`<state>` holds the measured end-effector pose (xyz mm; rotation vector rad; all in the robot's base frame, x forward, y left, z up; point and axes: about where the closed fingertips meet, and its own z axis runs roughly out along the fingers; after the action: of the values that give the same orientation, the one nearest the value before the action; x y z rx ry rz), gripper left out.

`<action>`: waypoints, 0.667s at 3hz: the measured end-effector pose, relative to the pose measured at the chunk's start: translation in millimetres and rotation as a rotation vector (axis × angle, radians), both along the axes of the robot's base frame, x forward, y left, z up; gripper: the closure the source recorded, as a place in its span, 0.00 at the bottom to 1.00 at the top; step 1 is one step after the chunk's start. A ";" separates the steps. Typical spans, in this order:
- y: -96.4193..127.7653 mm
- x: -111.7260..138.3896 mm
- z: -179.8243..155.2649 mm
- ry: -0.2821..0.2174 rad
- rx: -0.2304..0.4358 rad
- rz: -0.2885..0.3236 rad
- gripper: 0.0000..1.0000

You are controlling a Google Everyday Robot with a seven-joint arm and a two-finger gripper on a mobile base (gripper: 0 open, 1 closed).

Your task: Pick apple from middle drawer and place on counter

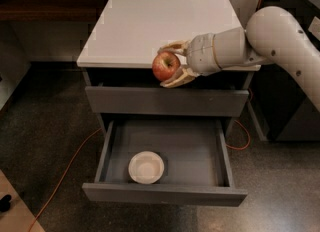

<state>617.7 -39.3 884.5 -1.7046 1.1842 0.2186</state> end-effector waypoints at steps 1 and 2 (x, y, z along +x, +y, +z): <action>5.0 25.2 9.1 0.027 0.043 0.009 1.00; 5.0 47.5 21.6 0.043 0.089 -0.004 1.00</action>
Offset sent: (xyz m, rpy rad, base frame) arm 0.0740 -0.0013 0.0385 0.1428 0.0575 -0.0300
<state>665.2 -34.3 906.1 -1.6264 1.1922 0.3027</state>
